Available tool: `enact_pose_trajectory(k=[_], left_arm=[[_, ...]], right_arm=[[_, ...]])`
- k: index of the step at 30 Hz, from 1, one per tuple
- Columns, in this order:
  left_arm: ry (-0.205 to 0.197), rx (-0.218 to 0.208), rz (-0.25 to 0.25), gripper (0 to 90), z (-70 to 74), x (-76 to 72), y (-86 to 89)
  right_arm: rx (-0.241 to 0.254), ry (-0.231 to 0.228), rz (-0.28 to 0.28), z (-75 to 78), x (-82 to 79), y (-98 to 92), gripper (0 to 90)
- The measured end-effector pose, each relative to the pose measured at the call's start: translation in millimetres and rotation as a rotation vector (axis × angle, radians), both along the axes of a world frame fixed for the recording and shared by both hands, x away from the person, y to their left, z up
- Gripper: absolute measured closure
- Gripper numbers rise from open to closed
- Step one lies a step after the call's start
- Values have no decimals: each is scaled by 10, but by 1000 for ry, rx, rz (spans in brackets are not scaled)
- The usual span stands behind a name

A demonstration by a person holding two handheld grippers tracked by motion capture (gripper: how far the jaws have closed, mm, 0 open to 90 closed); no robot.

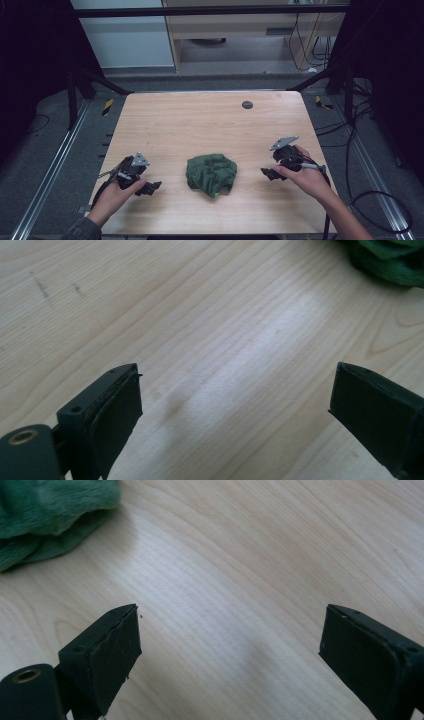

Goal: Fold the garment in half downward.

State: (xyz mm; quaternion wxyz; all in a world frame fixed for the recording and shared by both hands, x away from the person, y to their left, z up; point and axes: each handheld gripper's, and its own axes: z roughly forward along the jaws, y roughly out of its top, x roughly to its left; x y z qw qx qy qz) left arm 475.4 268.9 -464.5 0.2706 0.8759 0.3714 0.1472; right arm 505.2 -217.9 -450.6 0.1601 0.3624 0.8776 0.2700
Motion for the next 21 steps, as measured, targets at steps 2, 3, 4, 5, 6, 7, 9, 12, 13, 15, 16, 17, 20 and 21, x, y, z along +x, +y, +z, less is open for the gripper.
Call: enact_pose_trajectory(k=[2,3,4,5,6,7,9,12,13,15,16,17,20,21], left_arm=[[5,13,7,58,16,52,41],[3,8,12,58,19,68,53],[7,7,16,58,28,93,70],[13,5,19,58,32,114,85],[21,-14,31,58,26,150,106],[28,-22,36,59,22,172,122],[38,-31,51,62,-4,225,146],[37,-3,64,63,-53,311,170],[37,-6,73,63,-63,325,171],[29,-2,80,64,-77,373,174],[25,0,84,65,-78,392,172],[24,-3,89,66,-78,409,166],[18,-9,92,66,-77,462,144],[16,-13,95,66,-81,479,128]], right_arm=[[-3,6,-9,4,50,-6,92],[-3,13,-15,4,84,-9,91],[-5,14,-16,5,104,-10,91],[-7,13,-21,5,131,-11,90],[-15,10,-20,4,151,-13,90],[-24,4,-22,-2,185,-19,90],[-25,7,-40,-26,250,-40,90],[-4,27,-83,-80,349,-65,91],[-1,27,-84,-88,370,-70,92],[10,37,-99,-105,404,-65,94],[15,36,-104,-112,420,-61,97],[18,37,-103,-117,436,-57,97],[27,40,-111,-132,468,-32,98],[31,44,-115,-139,480,-23,99]])
